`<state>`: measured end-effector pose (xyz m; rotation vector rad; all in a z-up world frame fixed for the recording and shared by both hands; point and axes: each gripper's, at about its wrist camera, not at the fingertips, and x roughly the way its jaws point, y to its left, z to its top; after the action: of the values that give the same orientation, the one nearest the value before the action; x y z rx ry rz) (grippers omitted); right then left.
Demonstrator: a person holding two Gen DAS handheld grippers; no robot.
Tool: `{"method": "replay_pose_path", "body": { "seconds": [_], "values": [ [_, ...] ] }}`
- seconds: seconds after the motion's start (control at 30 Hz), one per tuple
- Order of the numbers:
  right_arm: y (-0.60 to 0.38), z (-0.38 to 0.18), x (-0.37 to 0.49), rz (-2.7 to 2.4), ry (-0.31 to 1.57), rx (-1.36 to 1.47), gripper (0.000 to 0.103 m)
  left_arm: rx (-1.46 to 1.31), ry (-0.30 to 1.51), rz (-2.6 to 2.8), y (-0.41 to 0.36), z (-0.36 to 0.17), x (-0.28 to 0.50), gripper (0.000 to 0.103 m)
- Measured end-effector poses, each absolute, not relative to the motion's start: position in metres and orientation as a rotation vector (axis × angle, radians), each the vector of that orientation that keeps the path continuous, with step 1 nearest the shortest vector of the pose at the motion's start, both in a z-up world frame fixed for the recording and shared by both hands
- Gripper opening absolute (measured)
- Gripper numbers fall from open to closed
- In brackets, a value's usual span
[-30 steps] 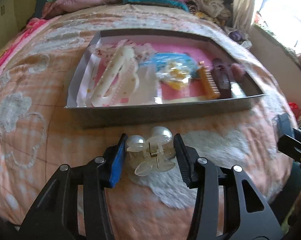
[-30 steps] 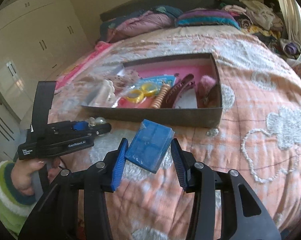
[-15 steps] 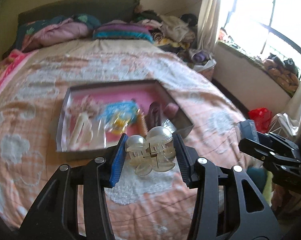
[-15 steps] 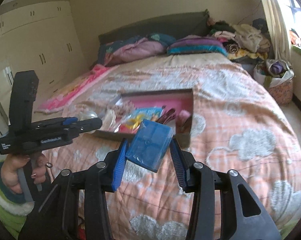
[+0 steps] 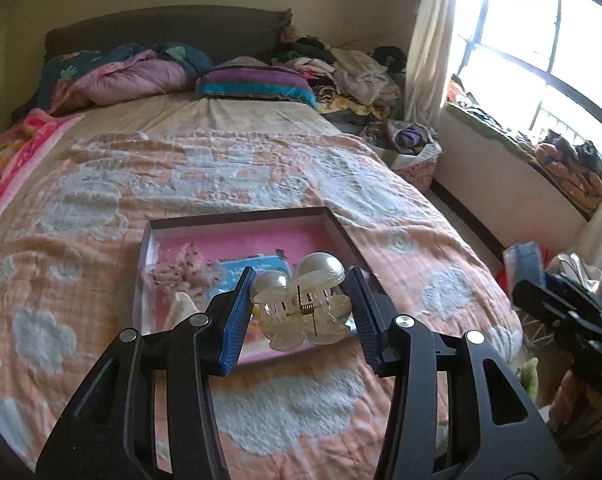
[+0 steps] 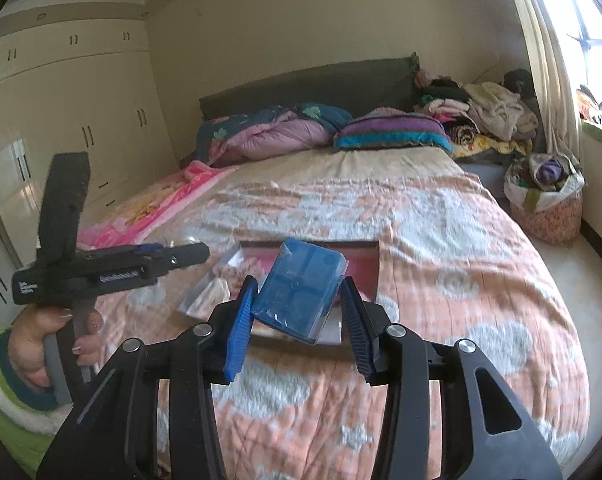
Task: Organize jewelry
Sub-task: 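Carry the clear claw clip and blue case into the box and release both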
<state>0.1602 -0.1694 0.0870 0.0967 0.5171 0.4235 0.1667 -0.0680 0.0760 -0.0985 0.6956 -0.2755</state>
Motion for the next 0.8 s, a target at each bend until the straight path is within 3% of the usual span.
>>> {"method": "replay_pose_path", "body": {
  "seconds": [0.8],
  "values": [
    [-0.119,0.054,0.258,0.422,0.624,-0.001,0.041,-0.101,0.785,-0.247,-0.047,0.024,0.231,0.038]
  ]
}}
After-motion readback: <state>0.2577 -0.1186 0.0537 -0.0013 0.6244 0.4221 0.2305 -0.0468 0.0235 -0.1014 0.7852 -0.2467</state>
